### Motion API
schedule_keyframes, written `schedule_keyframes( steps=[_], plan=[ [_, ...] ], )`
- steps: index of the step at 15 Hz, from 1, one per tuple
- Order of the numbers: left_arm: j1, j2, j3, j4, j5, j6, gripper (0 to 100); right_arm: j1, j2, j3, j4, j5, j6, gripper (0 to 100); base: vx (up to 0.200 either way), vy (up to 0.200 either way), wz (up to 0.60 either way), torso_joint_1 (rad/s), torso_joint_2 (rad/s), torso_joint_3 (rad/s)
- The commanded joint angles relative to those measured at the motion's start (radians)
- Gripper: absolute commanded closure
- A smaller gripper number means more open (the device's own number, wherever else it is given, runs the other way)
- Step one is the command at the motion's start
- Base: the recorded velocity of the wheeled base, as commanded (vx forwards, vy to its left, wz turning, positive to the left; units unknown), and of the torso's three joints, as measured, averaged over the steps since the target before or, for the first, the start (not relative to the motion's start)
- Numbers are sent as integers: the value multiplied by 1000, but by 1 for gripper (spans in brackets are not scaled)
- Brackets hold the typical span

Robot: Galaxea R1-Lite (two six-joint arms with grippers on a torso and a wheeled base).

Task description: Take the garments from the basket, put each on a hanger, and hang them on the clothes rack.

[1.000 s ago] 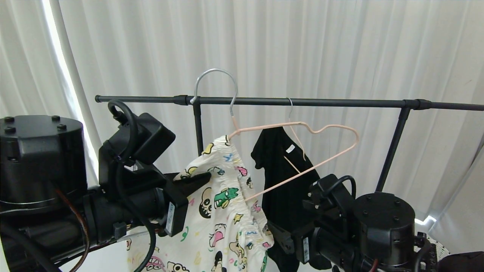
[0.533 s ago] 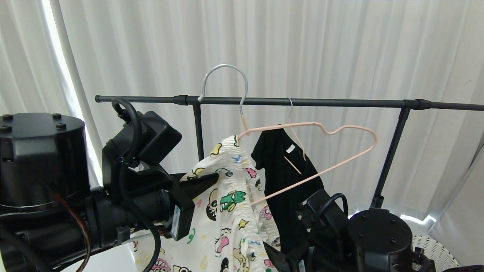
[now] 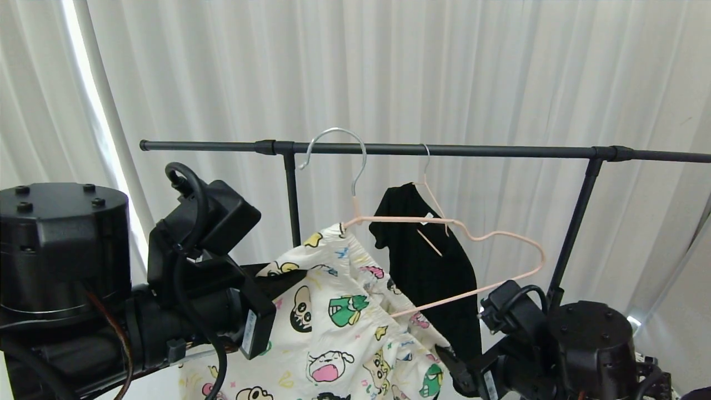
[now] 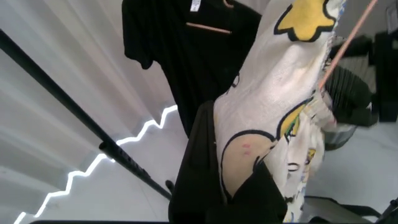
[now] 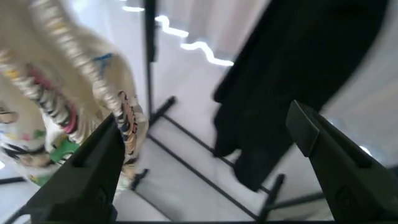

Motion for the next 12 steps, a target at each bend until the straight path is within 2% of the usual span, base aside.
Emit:
schedule_keyframes(
  steps=[1, 3, 4, 8, 11, 12],
  plan=[
    [23, -2, 26, -1, 0, 30, 100, -86, -46, 16, 1, 1, -24, 0, 0, 0, 0, 0, 0, 0],
    [77, 0, 53, -3, 0, 125, 100, -132, -63, 23, 1, 1, -31, 0, 0, 0, 0, 0, 0, 0],
    [88, 0, 64, -3, -1, 145, 100, -146, -69, 24, 1, 1, -31, 0, 0, 0, 0, 0, 0, 0],
    [89, -5, 101, -12, -1, 151, 100, -160, -74, 24, -1, 3, -31, 0, 0, 0, 0, 0, 0, 0],
    [129, -2, 162, -21, -1, 310, 100, -160, -89, 23, -1, 16, -33, 0, 0, 0, 0, 0, 0, 0],
    [131, 3, 178, -21, -1, 343, 100, -158, -101, 21, -1, 42, -41, 0, 0, 0, 0, 0, 0, 0]
  ],
)
